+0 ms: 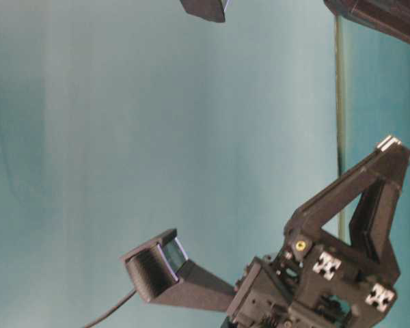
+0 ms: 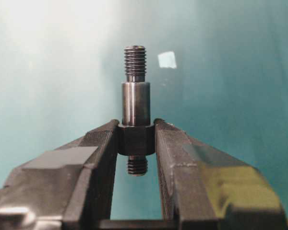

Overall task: Insert the washer onto the shaft with both hands.
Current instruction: 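Align washer hole with shaft tip, left gripper toward right gripper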

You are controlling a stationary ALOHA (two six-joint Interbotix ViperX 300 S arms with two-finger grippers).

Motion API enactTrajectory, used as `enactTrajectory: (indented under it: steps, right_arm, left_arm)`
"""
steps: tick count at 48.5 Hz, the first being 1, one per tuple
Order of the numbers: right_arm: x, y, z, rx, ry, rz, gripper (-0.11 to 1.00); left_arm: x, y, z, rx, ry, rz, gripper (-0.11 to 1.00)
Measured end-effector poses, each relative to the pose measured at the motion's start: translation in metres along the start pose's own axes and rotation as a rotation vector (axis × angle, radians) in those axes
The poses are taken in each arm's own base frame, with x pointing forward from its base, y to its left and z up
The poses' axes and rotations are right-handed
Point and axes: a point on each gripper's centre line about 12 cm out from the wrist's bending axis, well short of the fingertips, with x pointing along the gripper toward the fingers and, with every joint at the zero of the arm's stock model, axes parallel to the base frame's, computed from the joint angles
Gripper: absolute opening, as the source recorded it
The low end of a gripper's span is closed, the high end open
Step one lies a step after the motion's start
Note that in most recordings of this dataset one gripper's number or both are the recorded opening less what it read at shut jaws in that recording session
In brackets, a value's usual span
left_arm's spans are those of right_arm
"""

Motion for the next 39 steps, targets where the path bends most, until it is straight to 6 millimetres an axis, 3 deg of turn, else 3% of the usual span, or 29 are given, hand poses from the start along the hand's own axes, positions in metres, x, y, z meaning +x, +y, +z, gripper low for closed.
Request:
enactTrajectory:
  steps: [39]
  right_arm:
    - [0.002,0.003,0.003,-0.004,-0.025,0.008,-0.01]
  left_arm:
    - [0.012,-0.003,0.003,0.003,-0.005,-0.008,0.35]
